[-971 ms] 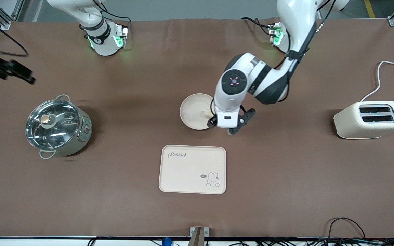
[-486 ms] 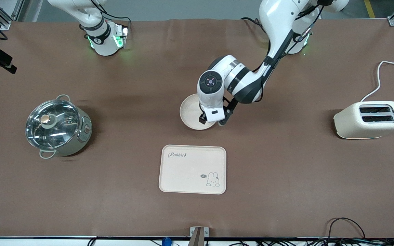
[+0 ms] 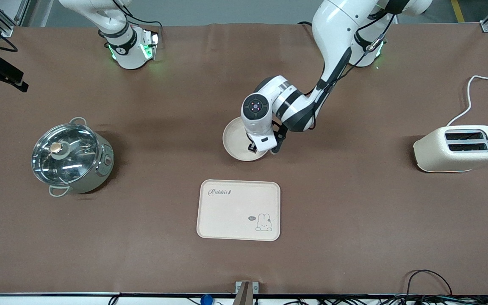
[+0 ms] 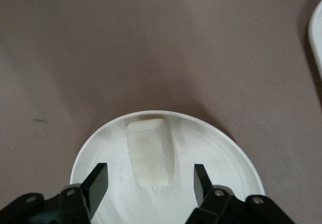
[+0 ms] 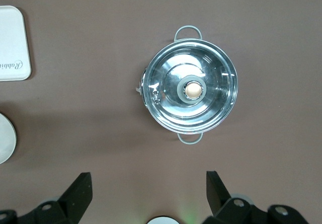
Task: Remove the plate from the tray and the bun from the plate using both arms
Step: 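Lower the left gripper onto the white bun and close on it, then lift the bun off the plate and carry it toward the toaster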
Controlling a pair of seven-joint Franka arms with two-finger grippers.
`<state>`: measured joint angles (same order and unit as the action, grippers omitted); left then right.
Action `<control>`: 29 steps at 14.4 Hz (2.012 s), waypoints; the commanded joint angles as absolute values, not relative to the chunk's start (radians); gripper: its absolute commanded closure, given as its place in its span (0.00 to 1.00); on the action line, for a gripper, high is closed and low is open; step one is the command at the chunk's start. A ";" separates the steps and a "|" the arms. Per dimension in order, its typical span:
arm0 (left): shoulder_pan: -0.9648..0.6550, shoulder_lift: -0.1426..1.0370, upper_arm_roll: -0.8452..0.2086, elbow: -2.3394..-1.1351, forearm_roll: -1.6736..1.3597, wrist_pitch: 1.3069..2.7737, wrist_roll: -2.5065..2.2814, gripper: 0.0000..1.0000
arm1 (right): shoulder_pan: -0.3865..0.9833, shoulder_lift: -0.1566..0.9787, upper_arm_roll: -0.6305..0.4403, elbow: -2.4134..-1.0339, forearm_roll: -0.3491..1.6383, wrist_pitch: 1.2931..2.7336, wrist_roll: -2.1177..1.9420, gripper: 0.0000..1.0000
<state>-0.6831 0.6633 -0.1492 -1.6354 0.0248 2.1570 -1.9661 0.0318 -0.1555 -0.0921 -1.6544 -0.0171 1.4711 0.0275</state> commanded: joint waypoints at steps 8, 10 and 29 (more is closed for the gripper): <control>-0.692 0.699 -0.143 -1.672 0.048 2.278 -2.005 0.39 | 0.034 -0.152 -0.092 -1.644 -0.043 1.548 0.031 0.00; -0.692 0.701 -0.141 -1.672 0.049 2.278 -2.005 0.49 | 0.037 -0.152 -0.091 -1.647 -0.043 1.546 0.032 0.00; -0.301 0.696 -0.095 -1.528 0.212 2.177 -1.592 0.70 | 0.034 -0.190 -0.098 -1.632 -0.040 1.451 0.011 0.00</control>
